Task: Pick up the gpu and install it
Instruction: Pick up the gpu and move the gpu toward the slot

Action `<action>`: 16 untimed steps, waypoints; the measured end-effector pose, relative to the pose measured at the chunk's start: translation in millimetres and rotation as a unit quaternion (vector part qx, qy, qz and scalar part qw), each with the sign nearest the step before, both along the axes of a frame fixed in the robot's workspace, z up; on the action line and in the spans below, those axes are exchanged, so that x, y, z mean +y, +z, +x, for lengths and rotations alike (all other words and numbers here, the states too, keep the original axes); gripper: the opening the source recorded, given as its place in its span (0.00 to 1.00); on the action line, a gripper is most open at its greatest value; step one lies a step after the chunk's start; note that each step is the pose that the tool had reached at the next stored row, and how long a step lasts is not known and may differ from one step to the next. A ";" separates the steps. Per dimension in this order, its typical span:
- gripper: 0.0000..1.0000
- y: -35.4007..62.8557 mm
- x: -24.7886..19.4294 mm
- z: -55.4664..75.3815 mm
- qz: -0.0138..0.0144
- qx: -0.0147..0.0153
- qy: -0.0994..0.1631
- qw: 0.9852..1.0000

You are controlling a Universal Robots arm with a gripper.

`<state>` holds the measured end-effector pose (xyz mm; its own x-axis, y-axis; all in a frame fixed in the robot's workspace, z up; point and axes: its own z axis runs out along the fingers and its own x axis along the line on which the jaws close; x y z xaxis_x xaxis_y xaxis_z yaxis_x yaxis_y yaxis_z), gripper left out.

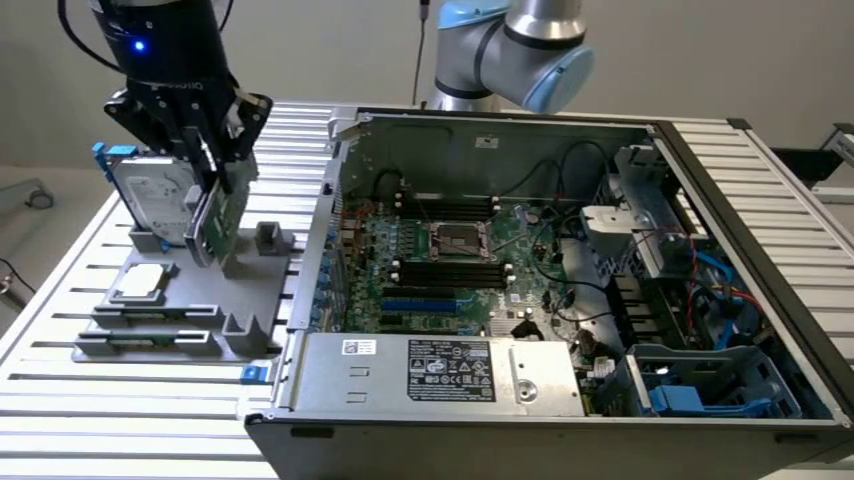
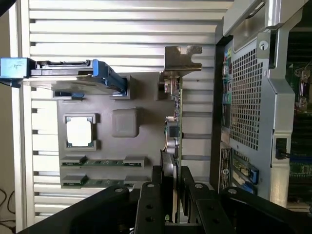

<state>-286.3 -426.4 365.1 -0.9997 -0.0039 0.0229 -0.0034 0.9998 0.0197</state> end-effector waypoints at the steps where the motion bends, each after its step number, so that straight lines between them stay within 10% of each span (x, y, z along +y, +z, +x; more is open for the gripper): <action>1: 0.26 4.5 0.0 0.1 0.000 0.000 0.000 1.000; 16: 0.26 59.0 0.0 49.7 0.001 0.000 0.000 1.000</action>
<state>-236.6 -426.4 424.2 -0.9997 -0.0040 0.0228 -0.0035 0.9998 0.0210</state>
